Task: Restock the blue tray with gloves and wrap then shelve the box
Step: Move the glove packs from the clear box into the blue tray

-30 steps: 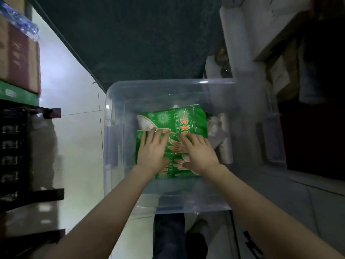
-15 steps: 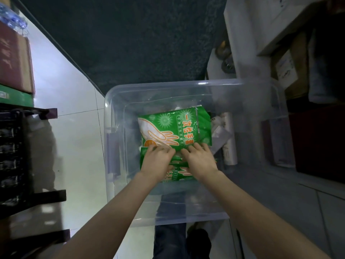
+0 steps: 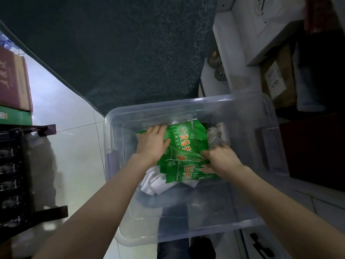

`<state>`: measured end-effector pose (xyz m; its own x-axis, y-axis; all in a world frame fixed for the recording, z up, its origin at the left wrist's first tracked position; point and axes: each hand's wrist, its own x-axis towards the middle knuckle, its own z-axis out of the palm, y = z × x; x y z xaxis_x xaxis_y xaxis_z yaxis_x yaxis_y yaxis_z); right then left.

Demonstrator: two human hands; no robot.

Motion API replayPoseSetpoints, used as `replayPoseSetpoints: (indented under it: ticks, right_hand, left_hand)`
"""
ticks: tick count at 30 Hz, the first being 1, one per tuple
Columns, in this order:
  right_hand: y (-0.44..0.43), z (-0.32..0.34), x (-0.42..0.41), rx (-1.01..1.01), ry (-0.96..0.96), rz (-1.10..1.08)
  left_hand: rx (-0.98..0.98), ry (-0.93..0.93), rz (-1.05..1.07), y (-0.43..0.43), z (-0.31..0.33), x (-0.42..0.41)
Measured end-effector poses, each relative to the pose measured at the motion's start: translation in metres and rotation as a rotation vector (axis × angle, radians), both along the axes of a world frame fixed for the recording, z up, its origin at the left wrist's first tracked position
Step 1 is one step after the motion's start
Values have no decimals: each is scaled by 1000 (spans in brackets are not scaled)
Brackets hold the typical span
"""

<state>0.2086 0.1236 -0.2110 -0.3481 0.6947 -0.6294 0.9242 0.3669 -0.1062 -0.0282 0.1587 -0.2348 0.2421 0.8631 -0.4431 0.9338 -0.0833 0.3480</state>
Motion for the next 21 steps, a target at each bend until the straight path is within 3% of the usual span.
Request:
replayPoseSetpoints:
  ticks: [4, 7, 12, 18, 21]
  right_hand:
    - [4, -3, -6, -29, 0, 63]
    - [5, -2, -8, 5, 28, 92]
    - [3, 13, -6, 148, 102, 88]
    - [4, 49, -2, 111, 91, 18]
    - [4, 79, -2, 209, 96, 41]
  left_hand:
    - [-69, 41, -20, 3, -10, 6]
    - [-7, 76, -10, 0, -11, 7]
    - [23, -54, -21, -5, 5, 2]
    - [23, -206, -81, -7, 44, 9]
    - [9, -222, -158, -5, 73, 20]
